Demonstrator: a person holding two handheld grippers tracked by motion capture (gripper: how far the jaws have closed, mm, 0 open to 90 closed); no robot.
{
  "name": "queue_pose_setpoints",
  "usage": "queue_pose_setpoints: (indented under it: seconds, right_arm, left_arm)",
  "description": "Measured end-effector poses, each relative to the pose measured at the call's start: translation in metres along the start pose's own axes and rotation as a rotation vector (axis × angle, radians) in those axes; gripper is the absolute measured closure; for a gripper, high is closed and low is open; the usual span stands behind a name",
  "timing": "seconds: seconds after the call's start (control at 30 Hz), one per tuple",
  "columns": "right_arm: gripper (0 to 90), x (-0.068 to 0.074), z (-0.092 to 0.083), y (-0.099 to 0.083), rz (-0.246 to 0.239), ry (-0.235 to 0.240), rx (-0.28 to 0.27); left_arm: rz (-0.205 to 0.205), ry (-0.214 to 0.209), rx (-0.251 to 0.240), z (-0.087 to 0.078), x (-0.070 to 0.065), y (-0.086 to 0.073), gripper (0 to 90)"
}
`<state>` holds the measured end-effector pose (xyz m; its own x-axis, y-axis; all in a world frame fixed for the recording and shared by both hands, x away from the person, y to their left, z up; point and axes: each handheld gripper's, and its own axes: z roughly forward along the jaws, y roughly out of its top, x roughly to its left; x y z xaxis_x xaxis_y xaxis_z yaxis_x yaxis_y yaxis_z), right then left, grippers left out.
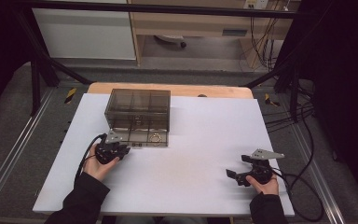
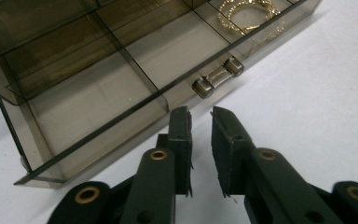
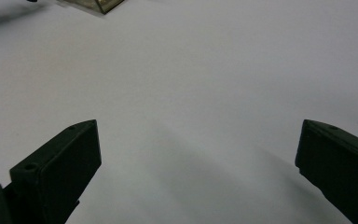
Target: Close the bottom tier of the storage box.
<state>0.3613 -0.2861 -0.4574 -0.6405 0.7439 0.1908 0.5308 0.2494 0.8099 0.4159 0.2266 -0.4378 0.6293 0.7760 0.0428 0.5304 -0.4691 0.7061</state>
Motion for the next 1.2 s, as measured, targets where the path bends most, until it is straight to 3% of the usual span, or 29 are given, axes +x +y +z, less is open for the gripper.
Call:
queue_pose_setpoints:
  seconds: [0.33, 0.53, 1.2]
  right_arm:
    - [0.8, 0.000, 0.000, 0.000, 0.000, -0.002, 0.001]
    - [0.8, 0.000, 0.000, 0.000, 0.000, -0.003, -0.004]
    - [0.7, 0.000, 0.000, 0.000, 0.002, -0.004, -0.001]
  left_arm:
    - [0.008, -0.003, 0.019, 0.008, 0.001, 0.003, 89.3]
    - [0.021, 0.012, 0.044, 0.013, -0.001, 0.004, 89.7]
    - [0.000, 0.017, 0.001, 0.018, 0.003, 0.006, 89.7]
